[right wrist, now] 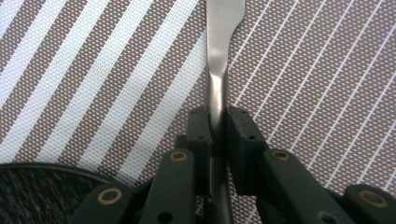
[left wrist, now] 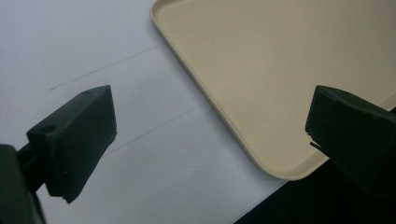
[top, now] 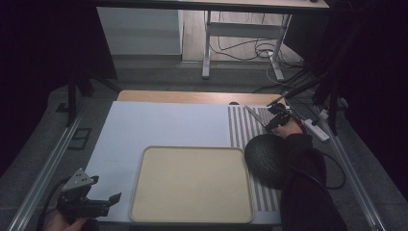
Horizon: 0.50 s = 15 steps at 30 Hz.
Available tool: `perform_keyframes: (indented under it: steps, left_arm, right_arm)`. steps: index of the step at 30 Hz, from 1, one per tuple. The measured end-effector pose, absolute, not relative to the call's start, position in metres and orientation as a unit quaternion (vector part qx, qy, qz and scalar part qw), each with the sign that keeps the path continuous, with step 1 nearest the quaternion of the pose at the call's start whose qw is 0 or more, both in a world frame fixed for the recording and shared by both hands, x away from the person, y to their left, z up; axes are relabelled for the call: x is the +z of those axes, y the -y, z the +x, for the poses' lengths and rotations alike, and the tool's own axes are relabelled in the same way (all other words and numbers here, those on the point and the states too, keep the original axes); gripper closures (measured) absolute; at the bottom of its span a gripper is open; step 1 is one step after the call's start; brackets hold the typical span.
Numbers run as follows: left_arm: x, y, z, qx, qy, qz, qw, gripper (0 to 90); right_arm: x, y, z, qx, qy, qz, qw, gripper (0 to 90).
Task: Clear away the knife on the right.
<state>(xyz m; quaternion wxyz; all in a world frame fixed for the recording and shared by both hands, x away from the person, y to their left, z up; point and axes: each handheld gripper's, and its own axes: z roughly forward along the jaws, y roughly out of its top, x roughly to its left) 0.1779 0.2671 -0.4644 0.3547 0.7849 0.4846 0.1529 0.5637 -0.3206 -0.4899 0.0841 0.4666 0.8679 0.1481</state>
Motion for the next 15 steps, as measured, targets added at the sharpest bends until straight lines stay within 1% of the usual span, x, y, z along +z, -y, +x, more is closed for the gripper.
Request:
perform_keyframes:
  steps: [3,12,15]
  left_arm:
    - [-0.464,-0.267,0.178,0.153,-0.485,0.785,0.355,2.9]
    - [-0.464,-0.267,0.178,0.153,-0.485,0.785,0.354,2.9]
    - [-0.464,-0.267,0.178,0.153,-0.485,0.785,0.355,2.9]
  right_arm:
    - [-0.486,0.327,0.563,0.144,-0.867,0.466,0.105,80.7]
    - [-0.472,0.357,0.556,0.155,-0.851,0.486,0.122,80.7]
    - [-0.468,0.361,0.554,0.155,-0.85,0.488,0.121,80.6]
